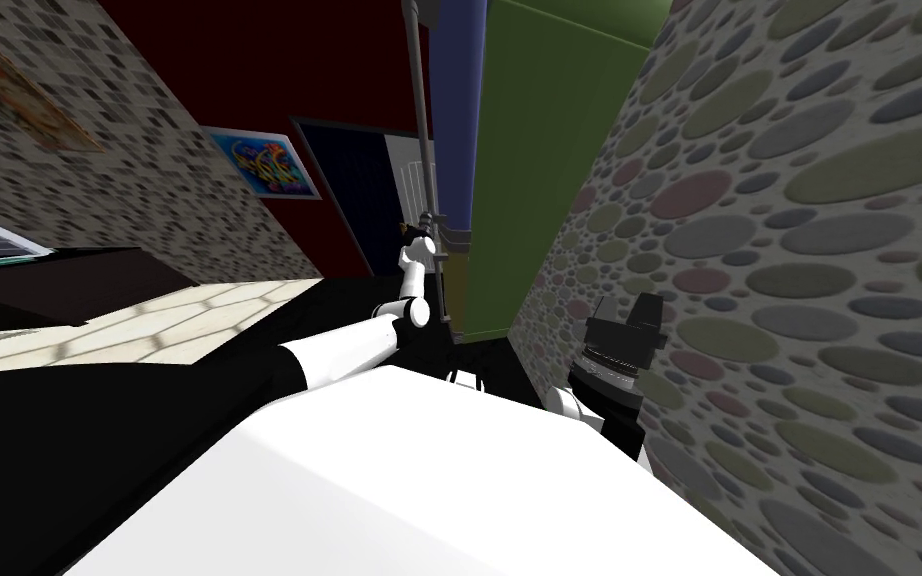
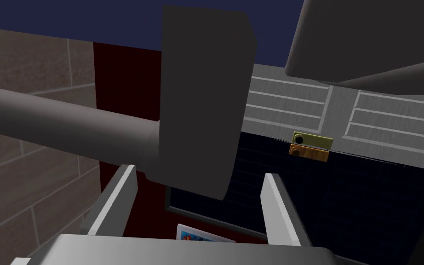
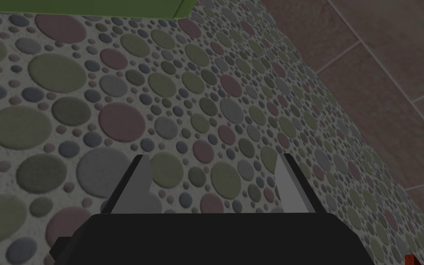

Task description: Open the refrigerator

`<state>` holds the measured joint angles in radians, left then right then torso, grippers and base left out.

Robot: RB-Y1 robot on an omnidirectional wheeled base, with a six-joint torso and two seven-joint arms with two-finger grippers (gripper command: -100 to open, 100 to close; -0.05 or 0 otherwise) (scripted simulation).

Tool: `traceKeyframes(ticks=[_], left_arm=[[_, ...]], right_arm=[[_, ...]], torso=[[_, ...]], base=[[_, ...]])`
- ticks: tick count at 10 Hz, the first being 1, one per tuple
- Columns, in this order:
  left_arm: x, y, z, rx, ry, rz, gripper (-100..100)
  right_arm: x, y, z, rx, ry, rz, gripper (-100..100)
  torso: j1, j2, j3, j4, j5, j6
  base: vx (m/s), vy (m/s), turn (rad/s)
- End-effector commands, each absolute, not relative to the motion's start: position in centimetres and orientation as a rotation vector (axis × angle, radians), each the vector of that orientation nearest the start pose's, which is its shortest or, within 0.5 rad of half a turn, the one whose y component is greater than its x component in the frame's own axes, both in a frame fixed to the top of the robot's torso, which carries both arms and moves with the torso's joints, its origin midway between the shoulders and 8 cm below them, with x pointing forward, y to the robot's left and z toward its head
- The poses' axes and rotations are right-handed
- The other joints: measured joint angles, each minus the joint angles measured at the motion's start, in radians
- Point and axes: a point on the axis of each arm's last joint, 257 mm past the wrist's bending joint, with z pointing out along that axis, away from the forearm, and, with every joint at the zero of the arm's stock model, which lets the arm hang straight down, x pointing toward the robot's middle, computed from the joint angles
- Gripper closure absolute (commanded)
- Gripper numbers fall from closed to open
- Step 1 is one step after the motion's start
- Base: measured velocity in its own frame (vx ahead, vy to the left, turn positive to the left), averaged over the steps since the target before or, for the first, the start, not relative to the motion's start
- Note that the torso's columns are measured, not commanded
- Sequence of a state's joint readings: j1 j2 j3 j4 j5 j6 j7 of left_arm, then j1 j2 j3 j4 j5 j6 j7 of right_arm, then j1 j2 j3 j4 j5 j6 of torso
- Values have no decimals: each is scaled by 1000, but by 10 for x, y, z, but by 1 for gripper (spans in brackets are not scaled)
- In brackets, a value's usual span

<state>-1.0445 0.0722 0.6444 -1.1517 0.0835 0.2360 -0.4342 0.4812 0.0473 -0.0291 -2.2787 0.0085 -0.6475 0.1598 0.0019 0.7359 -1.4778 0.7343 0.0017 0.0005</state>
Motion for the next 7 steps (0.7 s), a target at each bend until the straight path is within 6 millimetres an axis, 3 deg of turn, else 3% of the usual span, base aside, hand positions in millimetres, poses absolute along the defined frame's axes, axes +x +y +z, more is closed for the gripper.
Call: traceKeyframes(ticks=[1, 3, 4, 7], left_arm=[[714, 336, 127, -1048, 845, -1188, 100], [710, 352, 135, -1038, 831, -1168, 100], [708, 360, 122, -1049, 822, -1193, 100], [701, 383, 144, -1016, 803, -1178, 100]], right_arm=[[316, -285, 56, 500, 498, 1151, 0], [316, -285, 56, 500, 498, 1151, 0], [316, -285, 56, 500, 498, 1151, 0], [316, -285, 56, 500, 498, 1151, 0]], torso=[[8, -5, -3, -1, 2, 1], [1, -8, -6, 4, -2, 0], [-7, -7, -5, 4, -5, 2], [-6, -10, -8, 6, -6, 4]], base=[[-37, 186, -173], [-35, 78, 7], [-38, 153, -182], [-22, 88, -46]])
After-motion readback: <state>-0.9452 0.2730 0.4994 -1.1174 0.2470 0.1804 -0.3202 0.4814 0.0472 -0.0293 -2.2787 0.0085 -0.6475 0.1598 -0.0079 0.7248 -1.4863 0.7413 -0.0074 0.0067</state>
